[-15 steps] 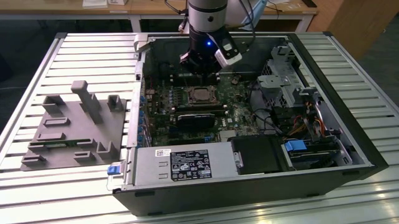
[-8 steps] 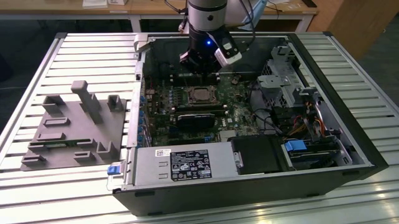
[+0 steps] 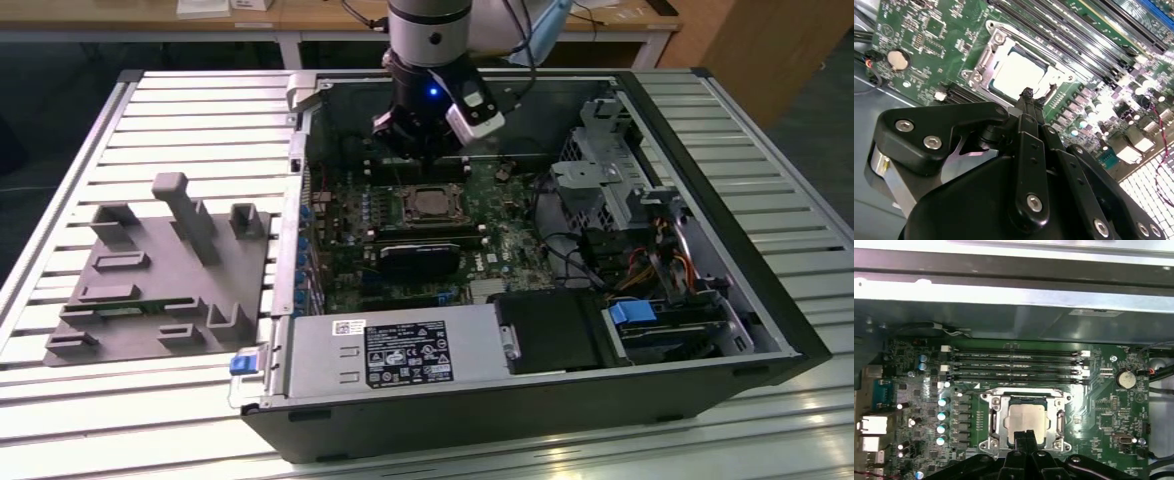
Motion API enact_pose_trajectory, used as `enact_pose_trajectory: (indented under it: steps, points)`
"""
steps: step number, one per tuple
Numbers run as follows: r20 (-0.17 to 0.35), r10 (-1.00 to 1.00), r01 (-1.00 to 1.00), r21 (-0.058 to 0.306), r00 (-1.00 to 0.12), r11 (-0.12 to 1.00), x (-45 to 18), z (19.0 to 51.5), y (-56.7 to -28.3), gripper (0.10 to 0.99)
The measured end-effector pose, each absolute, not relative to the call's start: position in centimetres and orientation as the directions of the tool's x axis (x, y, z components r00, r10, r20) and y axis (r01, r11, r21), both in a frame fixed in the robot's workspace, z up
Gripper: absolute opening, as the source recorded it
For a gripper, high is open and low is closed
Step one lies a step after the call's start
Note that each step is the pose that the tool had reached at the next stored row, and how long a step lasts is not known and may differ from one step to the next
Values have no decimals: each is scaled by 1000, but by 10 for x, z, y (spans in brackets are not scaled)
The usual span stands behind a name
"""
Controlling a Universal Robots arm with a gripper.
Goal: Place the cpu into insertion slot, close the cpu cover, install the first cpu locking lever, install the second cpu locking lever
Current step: 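Install the first cpu locking lever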
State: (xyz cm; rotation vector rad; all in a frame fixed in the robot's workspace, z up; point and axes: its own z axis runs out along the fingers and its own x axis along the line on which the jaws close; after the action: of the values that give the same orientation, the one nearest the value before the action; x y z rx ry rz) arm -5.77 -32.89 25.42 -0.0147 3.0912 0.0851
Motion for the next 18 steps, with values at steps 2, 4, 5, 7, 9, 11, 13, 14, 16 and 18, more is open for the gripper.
enact_pose_trajectory:
  steps: [2,4,5,7,9,11,13,14,16,18]
  points:
    - [-50,-8,-11,55,-999,998,-62,254,-329,102]
    - [-51,-8,-11,55,-999,998,-66,254,-329,102]
    - [-51,-8,-11,55,-999,998,-68,254,-329,102]
    - [-52,-8,-11,55,-999,998,-73,254,-329,102]
    - [-52,-8,-11,55,-999,998,-76,254,-329,102]
    - [-52,-8,-11,55,-999,998,-79,254,-329,102]
    - [-53,-8,-11,55,-999,998,-82,254,-329,102]
    - [-53,-8,-11,55,-999,998,-83,254,-329,102]
    - [-53,-8,-11,55,-999,998,-87,254,-329,102]
    - [-54,-8,-11,56,-999,998,-90,254,-329,102]
